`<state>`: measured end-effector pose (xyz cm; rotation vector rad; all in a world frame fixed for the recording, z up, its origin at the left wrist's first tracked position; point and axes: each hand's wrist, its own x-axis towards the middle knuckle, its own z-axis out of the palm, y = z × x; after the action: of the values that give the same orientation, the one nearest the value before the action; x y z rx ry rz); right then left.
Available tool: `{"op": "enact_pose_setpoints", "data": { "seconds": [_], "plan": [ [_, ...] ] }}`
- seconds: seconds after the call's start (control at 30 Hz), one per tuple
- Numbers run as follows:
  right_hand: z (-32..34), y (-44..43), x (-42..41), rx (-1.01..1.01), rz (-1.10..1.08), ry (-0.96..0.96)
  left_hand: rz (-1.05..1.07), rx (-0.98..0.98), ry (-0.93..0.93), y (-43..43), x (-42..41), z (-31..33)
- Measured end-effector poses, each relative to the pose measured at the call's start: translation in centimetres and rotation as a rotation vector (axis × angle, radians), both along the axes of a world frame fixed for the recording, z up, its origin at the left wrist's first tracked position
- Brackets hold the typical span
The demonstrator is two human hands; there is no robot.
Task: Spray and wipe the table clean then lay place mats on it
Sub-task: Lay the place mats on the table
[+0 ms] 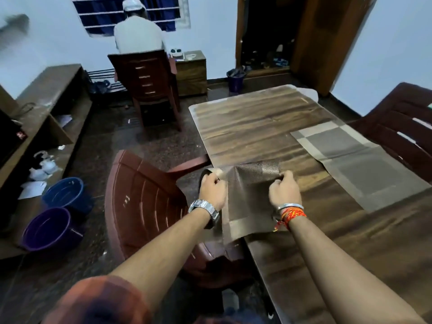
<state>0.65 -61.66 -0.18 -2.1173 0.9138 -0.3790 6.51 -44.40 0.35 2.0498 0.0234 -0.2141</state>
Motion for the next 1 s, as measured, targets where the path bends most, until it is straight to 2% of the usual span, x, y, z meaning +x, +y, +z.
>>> {"op": "enact_pose_setpoints", "data": {
  "seconds": [0.1,0.17,0.23,0.3,0.4,0.5,0.63,0.73,0.83,0.9,1.0],
  "plan": [
    [1.3,-2.0,5.4,0.099,0.059,-0.165,-0.029,-0.211,-0.16,-0.9,5.0,1.6],
    [3.0,-3.4,8.4,0.13,0.01,-0.31,0.072,-0.335,-0.222,-1.2,7.8,2.9],
    [3.6,-5.0,10.2,0.138,-0.083,-0.31,0.206,-0.398,-0.135,-1.0,9.8,2.6],
    [2.7,-6.7,11.3,0.108,-0.091,-0.184,0.187,-0.25,0.063,-0.6,11.6,-0.3],
    [-0.8,-9.0,10.5,0.019,-0.015,0.177,0.139,-0.054,0.394,0.0,11.4,-4.8],
    [-4.9,-10.6,8.5,-0.048,0.001,0.396,-0.017,0.203,0.475,-0.1,10.8,-7.5],
    [-7.5,-11.3,6.7,-0.102,-0.082,0.558,-0.185,0.346,0.653,-1.2,10.5,-9.5],
    [-9.4,-10.9,6.0,-0.258,-0.082,0.638,-0.331,0.476,0.596,-2.3,9.3,-9.0],
    [-10.2,-9.3,6.6,-0.415,0.038,0.52,-0.443,0.578,0.496,-3.1,8.5,-9.3],
    [-10.2,-7.9,7.6,-0.429,0.228,0.501,-0.435,0.623,0.496,-3.6,8.1,-9.5],
    [-10.2,-5.9,9.6,-0.301,0.42,0.533,-0.352,0.564,0.413,-4.0,7.9,-9.1]
  ]
}}
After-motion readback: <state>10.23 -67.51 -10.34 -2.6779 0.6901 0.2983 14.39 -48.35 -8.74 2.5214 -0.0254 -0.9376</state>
